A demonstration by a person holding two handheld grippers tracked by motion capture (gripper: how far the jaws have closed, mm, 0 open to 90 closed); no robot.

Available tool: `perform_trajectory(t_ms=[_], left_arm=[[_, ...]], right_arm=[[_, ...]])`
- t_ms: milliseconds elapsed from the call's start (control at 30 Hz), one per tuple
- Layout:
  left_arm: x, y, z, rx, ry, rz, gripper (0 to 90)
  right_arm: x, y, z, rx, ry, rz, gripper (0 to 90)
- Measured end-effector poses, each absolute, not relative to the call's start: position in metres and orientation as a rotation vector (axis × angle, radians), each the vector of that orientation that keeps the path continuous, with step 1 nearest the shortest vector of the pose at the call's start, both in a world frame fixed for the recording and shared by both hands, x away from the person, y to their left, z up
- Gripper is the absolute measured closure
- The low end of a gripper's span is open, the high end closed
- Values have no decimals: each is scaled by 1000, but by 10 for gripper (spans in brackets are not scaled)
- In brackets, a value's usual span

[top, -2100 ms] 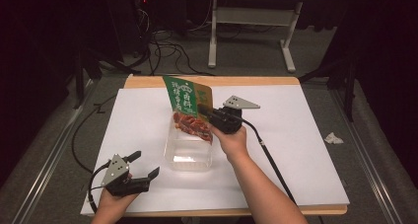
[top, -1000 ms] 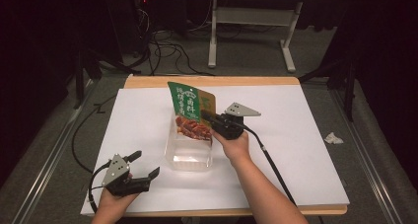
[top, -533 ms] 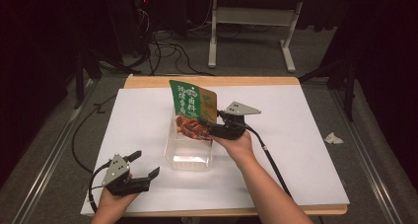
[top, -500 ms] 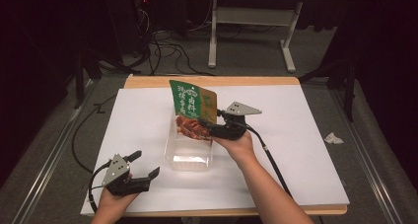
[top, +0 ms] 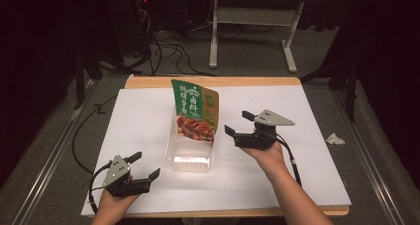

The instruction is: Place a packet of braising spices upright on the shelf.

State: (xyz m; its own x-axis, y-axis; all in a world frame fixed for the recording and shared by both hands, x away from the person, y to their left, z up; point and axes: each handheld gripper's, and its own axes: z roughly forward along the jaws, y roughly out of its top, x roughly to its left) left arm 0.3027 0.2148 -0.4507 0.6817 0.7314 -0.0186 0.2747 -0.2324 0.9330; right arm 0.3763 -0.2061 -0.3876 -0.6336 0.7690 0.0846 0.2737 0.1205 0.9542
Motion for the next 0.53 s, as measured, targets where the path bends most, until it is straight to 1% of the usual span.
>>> perform_trajectory(t_ms=[233,367,433,533], left_arm=[[302,216,-451,1806,804,523,152],[302,215,-452,1810,808,515,152],[303,214,-452,1805,812,514,152],[304,211,-452,1807,813,510,152]], right_arm=[[336,-258,-404,1074,1946,1439,146],[304,-300,-432,1137,1860,1377,147],[300,-313,-440,1163,1856,1340,147],[301,-322,-439,1205,1813,1355,147]])
